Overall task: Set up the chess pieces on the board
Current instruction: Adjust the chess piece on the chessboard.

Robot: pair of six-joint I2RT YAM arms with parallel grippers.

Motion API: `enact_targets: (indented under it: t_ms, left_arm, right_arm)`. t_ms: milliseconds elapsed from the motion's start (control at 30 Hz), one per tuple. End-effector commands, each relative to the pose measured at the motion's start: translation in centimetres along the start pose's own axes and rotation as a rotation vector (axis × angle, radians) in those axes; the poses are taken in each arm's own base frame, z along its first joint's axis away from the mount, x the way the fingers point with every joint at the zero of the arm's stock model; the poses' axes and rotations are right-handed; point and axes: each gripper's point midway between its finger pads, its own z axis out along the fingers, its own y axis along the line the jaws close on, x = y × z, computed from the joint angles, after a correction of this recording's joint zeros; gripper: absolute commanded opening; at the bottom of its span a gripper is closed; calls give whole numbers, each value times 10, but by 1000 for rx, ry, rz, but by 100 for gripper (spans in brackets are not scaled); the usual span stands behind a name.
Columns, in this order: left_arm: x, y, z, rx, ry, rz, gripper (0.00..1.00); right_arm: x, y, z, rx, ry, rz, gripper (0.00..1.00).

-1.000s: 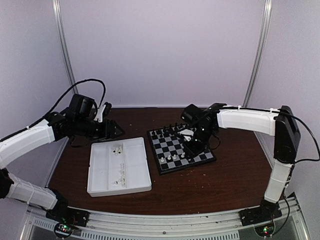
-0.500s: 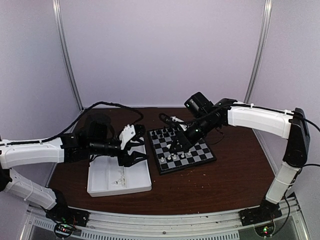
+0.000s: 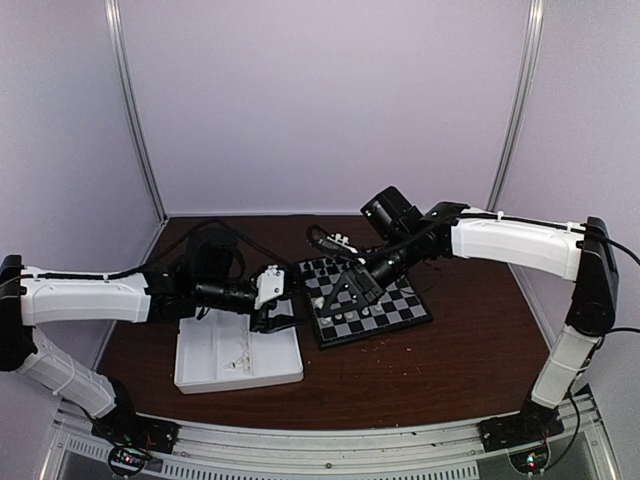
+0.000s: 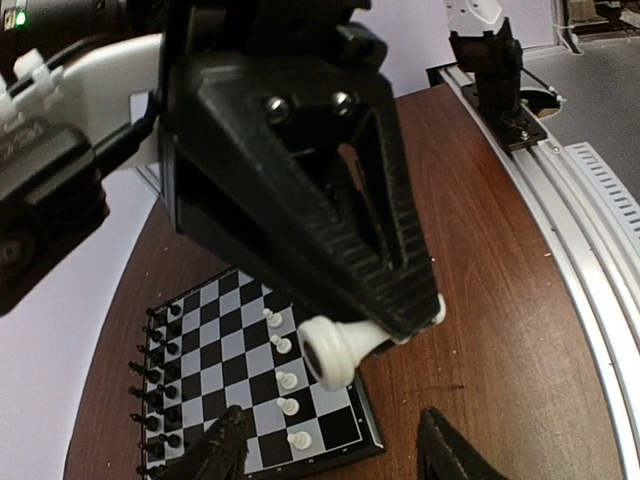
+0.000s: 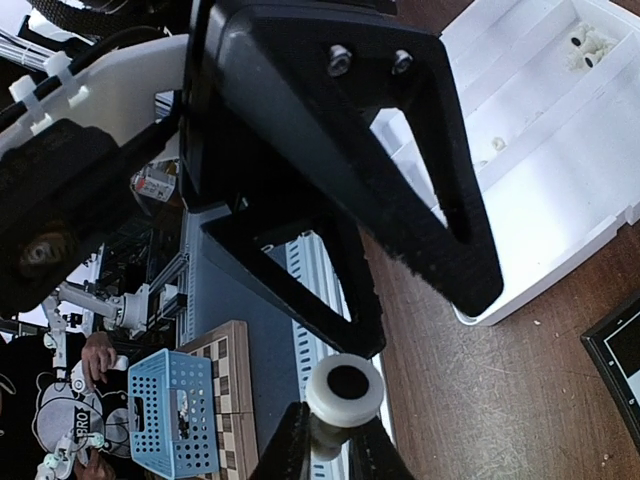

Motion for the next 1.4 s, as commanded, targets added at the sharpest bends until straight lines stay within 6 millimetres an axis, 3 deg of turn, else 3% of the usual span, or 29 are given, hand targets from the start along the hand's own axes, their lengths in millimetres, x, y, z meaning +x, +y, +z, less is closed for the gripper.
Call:
enact_targets:
  t_ms: [0, 667, 1200, 1367]
  left_arm:
    - [-32, -2, -5, 72, -107, 103, 58]
    - [-36, -15, 3, 192, -131, 81, 55]
    - [-29, -16, 6, 201, -114, 85, 31]
    - [-19, -20, 4, 212, -79, 69, 23]
  right_arm:
    - [3, 7, 4, -65, 21, -5, 14]
    - [1, 11, 12, -119, 45, -10, 16]
    - [-2, 8, 14, -115, 43, -12, 16]
    - [-3, 9, 13, -118, 39, -15, 16]
